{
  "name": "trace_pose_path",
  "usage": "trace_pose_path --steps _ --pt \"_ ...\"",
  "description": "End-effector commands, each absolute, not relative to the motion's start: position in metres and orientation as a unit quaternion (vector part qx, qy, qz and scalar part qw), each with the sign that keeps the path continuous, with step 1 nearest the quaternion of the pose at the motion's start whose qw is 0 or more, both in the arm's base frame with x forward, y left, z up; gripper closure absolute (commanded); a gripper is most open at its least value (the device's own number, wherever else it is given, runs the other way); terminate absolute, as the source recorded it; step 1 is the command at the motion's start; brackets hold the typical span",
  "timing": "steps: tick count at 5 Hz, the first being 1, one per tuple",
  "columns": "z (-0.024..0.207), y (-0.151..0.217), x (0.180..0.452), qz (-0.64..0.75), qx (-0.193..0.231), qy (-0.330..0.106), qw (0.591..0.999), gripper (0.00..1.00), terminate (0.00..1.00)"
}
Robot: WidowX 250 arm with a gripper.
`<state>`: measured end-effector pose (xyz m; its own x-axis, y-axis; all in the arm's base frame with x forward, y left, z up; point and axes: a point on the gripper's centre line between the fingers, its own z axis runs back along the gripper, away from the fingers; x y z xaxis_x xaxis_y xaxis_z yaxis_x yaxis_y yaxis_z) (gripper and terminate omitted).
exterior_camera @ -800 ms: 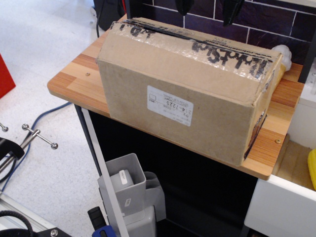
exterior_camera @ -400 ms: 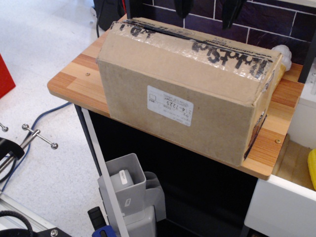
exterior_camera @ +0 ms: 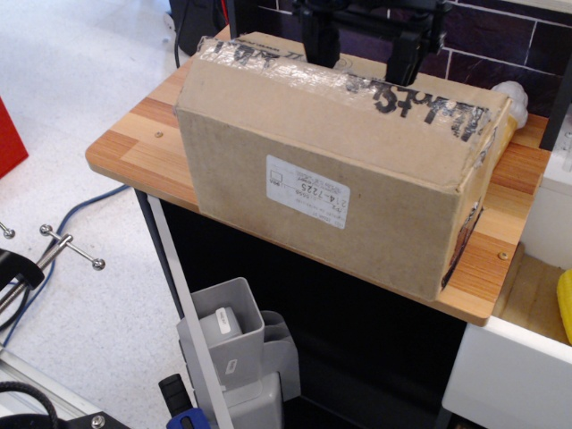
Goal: Open small4fbox flaps
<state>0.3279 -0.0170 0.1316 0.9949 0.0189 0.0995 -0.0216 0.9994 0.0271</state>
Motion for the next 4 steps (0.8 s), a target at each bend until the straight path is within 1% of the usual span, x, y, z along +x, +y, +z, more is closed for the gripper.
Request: trace_pose_path --steps 1,2,4 --pt "0.147 -0.016 0.328 0.017 0.006 -0.082 0.996 0.00 0.00" --pt "0.152 -0.021 0.326 0.025 0.010 -0.074 0.997 0.00 0.00" --pt "0.175 -0.025 0.308 0.042 0.030 -0.050 0.997 0.00 0.00"
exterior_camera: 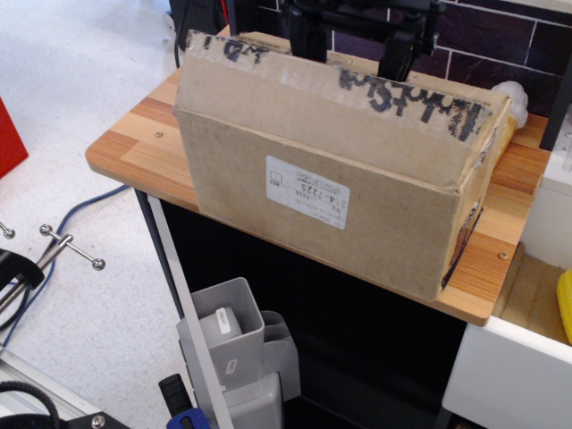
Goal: Open small4fbox flaps
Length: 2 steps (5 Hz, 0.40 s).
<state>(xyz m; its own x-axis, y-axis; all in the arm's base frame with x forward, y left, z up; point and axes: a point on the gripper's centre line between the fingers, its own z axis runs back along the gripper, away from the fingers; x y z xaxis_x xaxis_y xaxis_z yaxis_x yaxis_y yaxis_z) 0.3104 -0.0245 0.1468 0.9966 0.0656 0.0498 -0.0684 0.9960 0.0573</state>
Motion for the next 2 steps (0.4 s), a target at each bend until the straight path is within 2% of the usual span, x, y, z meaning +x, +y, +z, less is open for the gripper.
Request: trace_pose_path --steps 1,2 --pt "0.1765 -0.0287 0.2991 0.055 0.032 -0.050 0.997 0.00 0.00" --pt "0.1741 -0.0323 0.2901 0.066 0.030 -0.054 0.996 0.00 0.00"
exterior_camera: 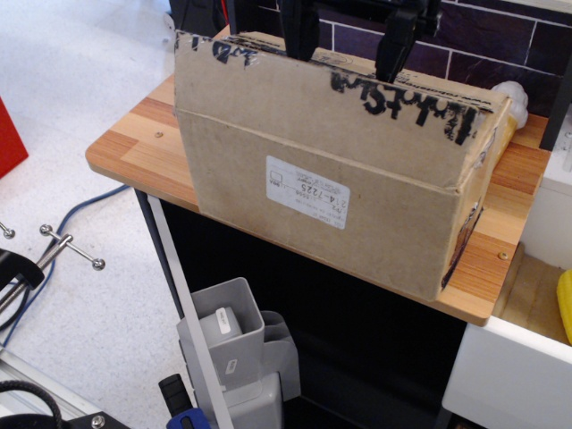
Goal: Open small4fbox flaps
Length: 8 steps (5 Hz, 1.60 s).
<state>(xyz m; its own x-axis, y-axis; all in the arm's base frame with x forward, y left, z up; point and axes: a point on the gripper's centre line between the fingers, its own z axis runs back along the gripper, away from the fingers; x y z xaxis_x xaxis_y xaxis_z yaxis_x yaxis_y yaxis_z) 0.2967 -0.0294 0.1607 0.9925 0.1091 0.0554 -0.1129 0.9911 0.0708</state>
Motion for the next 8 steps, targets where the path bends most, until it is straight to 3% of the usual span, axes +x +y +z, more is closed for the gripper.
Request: trace_pose_path --steps 1,6,8 --pt "0.170 -0.035 0.280 0.077 0.018 -0.056 0.995 0.00 0.00" --pt "0.146 -0.034 0.256 0.105 -0.026 -0.076 0.991 0.00 0.00" --pt "0.126 -0.034 0.256 0.080 -0.039 -0.128 0.988 0.00 0.00"
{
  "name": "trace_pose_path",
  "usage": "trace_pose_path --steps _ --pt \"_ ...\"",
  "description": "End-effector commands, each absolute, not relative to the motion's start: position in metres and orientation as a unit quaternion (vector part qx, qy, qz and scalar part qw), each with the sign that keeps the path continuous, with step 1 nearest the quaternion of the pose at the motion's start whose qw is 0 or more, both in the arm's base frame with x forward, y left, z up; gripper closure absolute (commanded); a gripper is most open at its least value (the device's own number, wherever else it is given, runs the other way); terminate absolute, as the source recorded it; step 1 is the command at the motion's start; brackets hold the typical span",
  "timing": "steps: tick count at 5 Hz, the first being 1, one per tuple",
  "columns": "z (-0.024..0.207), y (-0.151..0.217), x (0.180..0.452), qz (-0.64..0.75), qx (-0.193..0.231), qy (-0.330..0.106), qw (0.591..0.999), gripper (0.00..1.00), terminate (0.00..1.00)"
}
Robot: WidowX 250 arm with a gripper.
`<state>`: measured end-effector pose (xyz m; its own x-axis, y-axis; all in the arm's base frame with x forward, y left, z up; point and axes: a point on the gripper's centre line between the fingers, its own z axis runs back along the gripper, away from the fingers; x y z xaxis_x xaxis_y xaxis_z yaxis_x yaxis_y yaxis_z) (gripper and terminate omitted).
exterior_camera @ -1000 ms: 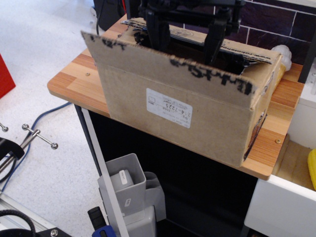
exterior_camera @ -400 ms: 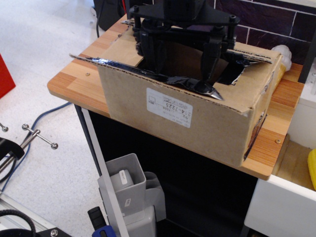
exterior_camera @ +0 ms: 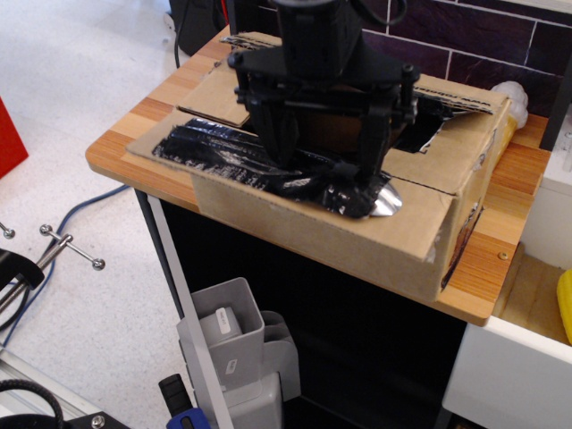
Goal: Open small4fbox flaps
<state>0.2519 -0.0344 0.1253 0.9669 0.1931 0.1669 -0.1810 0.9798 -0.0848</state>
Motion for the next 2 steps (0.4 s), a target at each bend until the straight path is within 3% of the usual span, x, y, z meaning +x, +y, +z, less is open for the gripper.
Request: trace_pose_path --steps 1,2 --pt "0.1245 -0.0328 0.2561 0.066 -0.046 -0.140 0.987 0.00 0.00" --pt "0.1263 -0.0334 0.2554 0.068 -0.053 -0.140 0.986 0.00 1.00"
